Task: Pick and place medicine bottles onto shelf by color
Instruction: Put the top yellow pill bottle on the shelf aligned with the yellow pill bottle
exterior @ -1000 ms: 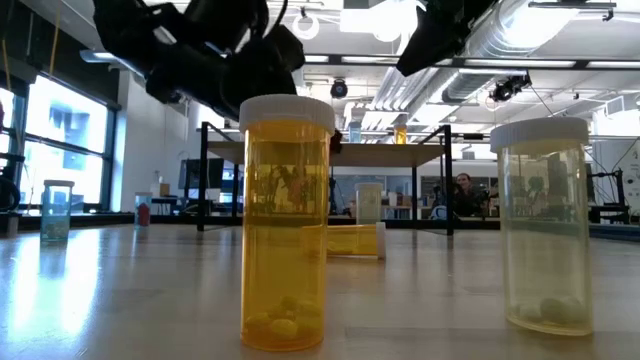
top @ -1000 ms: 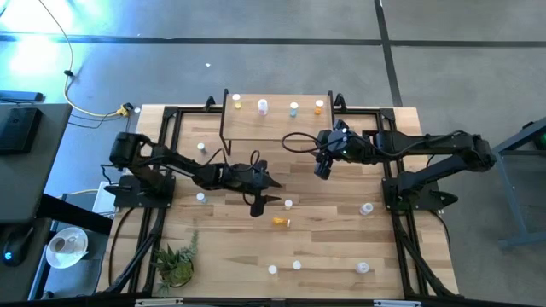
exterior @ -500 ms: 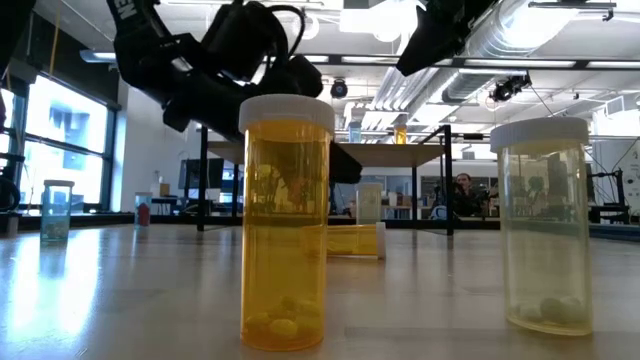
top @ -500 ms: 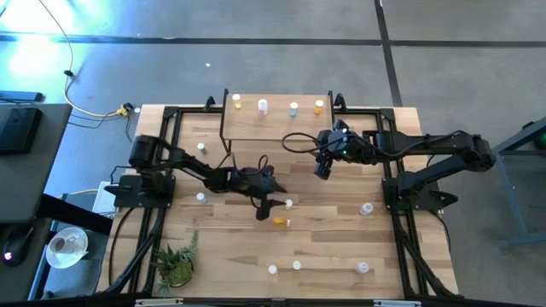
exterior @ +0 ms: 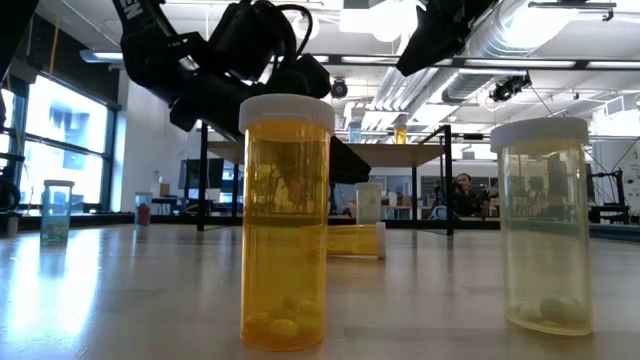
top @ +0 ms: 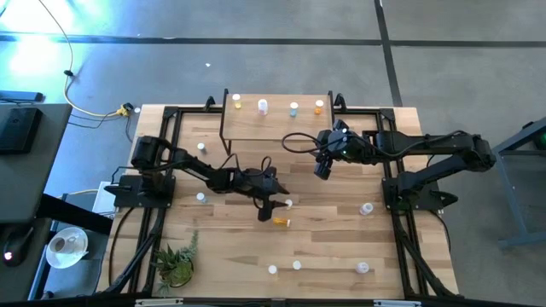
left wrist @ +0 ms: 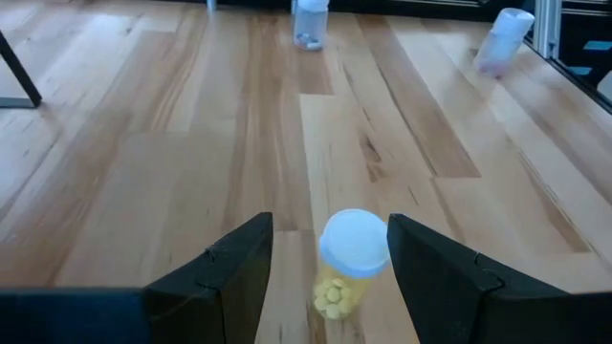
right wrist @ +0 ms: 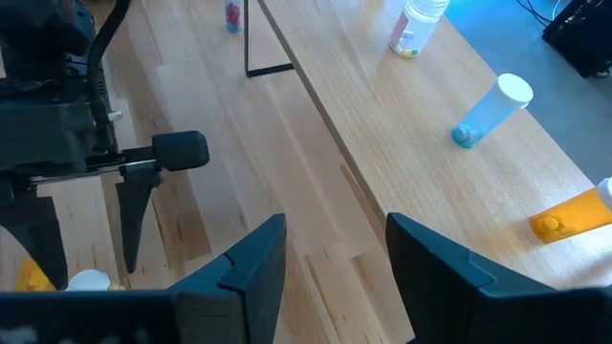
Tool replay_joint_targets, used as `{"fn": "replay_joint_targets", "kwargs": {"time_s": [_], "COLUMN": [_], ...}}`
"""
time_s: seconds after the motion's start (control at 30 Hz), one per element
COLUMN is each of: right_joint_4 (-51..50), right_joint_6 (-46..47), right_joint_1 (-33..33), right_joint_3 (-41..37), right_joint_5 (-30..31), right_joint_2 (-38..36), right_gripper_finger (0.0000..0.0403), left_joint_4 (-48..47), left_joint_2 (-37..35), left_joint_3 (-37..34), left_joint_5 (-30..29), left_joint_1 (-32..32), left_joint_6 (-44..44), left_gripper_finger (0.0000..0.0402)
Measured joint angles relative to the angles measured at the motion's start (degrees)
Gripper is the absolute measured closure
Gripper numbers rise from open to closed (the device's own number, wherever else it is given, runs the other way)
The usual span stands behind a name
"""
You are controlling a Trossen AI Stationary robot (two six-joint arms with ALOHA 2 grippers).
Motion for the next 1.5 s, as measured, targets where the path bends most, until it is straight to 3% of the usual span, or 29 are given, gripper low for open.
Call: {"fn": "replay_joint_targets", "kwargs": {"time_s": [0.63, 0.93, 1.23, 1.5], "right_joint_4": [0.00, 0.06, -0.06, -0.22], "right_joint_6": [0.00, 0.00, 0.00, 0.00], "right_joint_1": [0.00, 0.00, 0.00, -0.01], "right_joint_3": [0.00, 0.02, 0.02, 0.02], "right_joint_5": [0.00, 0.00, 0.00, 0.00], "right_joint_2": [0.00, 0.02, 0.02, 0.02], "right_gripper_finger": [0.0231, 0.0231, 0.0231, 0.0231], "left_joint_4": [-0.08, -1.31, -4.20, -4.94], "left_joint_2": [0.09, 5.69, 5.28, 5.25], "left_joint_3": [0.05, 4.73, 5.66, 5.62], "left_joint_5": [-2.84, -1.36, -3.96, -3.92], "left_joint_1": [-1.48, -2.42, -2.40, -2.49], "left_joint_6": [0.27, 1.35, 1.50, 1.51], "left_gripper_finger": [0.0204, 0.0204, 0.0204, 0.0241]}}
